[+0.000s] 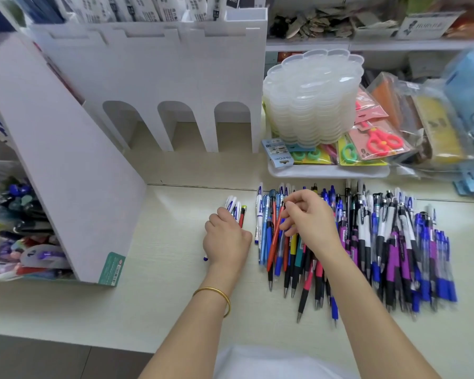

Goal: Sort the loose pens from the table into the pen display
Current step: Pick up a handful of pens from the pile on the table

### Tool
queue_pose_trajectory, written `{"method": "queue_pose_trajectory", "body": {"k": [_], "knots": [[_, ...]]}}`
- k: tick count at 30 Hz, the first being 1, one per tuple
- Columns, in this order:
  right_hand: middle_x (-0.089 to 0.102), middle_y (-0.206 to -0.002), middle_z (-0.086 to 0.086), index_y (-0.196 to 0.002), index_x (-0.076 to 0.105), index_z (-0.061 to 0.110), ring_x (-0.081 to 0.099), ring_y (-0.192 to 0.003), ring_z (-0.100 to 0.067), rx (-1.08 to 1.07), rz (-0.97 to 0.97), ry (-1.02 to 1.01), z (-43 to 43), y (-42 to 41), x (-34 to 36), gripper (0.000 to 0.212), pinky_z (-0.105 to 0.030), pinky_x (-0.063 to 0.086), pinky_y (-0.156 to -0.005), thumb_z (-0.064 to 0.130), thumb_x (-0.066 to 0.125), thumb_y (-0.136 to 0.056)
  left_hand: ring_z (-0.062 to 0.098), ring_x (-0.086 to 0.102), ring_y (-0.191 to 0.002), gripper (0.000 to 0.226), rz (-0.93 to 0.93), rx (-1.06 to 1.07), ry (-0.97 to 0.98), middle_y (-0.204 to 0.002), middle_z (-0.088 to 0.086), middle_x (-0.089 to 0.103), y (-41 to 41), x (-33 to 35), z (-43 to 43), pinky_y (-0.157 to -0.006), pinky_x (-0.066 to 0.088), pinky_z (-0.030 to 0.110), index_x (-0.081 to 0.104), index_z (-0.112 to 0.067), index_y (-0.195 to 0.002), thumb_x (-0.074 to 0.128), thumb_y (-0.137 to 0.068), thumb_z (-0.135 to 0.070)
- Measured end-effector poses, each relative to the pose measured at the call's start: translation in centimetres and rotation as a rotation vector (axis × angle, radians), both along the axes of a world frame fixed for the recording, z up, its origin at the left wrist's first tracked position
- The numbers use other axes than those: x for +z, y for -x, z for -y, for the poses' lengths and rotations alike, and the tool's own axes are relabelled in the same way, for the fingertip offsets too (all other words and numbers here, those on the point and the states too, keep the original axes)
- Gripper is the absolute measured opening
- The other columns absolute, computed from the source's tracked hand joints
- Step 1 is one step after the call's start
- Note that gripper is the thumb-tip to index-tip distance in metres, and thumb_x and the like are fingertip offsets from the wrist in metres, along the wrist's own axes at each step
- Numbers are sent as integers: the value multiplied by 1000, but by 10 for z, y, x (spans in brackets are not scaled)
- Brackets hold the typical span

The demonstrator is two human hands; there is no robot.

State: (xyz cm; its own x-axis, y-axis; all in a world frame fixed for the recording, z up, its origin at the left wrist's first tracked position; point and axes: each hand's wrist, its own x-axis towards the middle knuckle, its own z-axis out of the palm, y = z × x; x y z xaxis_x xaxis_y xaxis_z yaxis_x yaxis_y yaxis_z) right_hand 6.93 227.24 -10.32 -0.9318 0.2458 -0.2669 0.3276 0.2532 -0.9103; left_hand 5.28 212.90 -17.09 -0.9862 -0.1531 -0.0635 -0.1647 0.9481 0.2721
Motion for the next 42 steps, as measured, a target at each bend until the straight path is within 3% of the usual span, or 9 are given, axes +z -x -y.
{"method": "queue_pose_trajectory", "body": {"k": [5,9,12,15,21,27,33,42], "knots": [[65,-83,-11,-97,56,13,62,-57,-15,-17,10,12,-2,-1,-2,13,-27,55,-51,5,46,-97,27,58,-89,35,70,-36,18,-105,12,58,11,4,-2,-62,37,29,43,-3,-116,53,-86,-18],[65,-82,-12,-100,57,10,62,-57,-15,-26,15,15,-5,-2,-5,12,-27,55,-51,5,47,-96,29,58,-95,35,89,1,-177,-108,14,59,17,5,-10,-69,48,34,42,-3,-117,55,-91,-23],[65,-82,-10,-101,57,10,64,-58,-18,-27,8,-11,-7,-3,-7,12,-33,56,-54,7,47,-97,28,55,-104,48,118,24,-308,-115,14,56,18,5,-12,-79,49,35,41,-3,-120,56,-93,-40],[66,-81,-9,-99,57,12,65,-59,-21,-29,4,-21,-8,-3,-8,11,-39,57,-57,8,47,-97,26,49,-114,67,120,-43,-280,-125,14,50,12,5,-15,-88,45,32,35,-2,-133,55,-91,-50],[65,-81,-9,-99,57,14,65,-60,-20,-32,5,-22,-8,-3,-9,12,-34,57,-55,7,46,-97,26,39,-127,79,141,-72,-269,-138,14,41,7,8,-15,-100,39,31,23,-3,-143,63,-88,-44],[65,-81,-11,-98,57,11,65,-59,-21,-35,6,-2,-8,-1,-8,12,-31,55,-52,6,46,-97,28,36,-124,89,206,-83,-250,-136,13,38,10,13,-16,-96,40,33,20,-4,-143,73,-77,-31],[65,-81,-12,-97,57,10,63,-56,-17,-42,-1,8,-10,0,-6,12,-30,54,-50,6,45,-97,28,43,-119,85,220,-63,-142,-131,13,43,15,15,-17,-89,45,32,23,-6,-141,75,-78,-28],[65,-84,-13,-96,56,13,63,-56,-16,-50,-5,10,-12,0,-5,13,-27,54,-49,5,46,-97,30,56,-97,46,192,23,-152,-111,13,57,25,13,-16,-67,47,35,40,-6,-117,66,-80,-18]]}}
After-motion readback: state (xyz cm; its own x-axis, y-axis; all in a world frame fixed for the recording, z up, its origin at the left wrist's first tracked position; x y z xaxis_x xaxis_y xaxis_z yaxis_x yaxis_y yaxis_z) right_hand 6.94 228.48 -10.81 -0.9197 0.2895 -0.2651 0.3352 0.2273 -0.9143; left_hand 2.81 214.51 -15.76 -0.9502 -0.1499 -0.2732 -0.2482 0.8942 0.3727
